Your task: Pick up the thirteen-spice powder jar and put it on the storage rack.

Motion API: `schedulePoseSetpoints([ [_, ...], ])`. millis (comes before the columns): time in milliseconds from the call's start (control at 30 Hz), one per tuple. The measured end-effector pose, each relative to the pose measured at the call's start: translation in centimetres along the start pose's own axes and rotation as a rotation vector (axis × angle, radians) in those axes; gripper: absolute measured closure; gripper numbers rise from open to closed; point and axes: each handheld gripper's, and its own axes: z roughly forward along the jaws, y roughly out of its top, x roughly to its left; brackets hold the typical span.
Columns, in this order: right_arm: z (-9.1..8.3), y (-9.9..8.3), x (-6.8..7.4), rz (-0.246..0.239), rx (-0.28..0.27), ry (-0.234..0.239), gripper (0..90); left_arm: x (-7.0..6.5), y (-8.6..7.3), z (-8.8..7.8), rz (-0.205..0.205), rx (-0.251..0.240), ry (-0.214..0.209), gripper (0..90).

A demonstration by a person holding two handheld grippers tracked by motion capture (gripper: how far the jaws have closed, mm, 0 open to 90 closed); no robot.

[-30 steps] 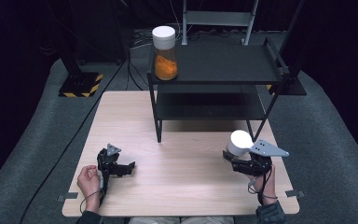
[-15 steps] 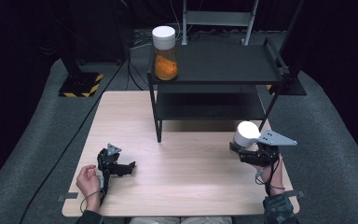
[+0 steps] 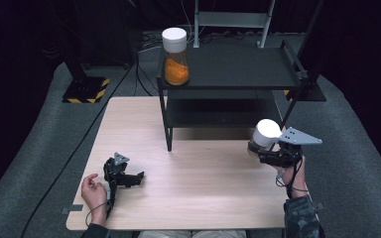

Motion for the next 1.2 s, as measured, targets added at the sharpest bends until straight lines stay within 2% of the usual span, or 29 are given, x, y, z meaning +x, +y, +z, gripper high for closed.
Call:
schedulePoseSetpoints([
  [467, -0.3, 1.4, -1.3, -0.006, -0.002, 0.013, 30.0, 0.0, 0.0, 0.0, -0.001, -0.001, 0.000, 0.0],
  [1200, -0.1, 4.5, -3.2, -0.038, 0.000, 0.035, 30.0, 0.0, 0.0, 0.0, 0.000, 0.000, 0.000, 0.0],
])
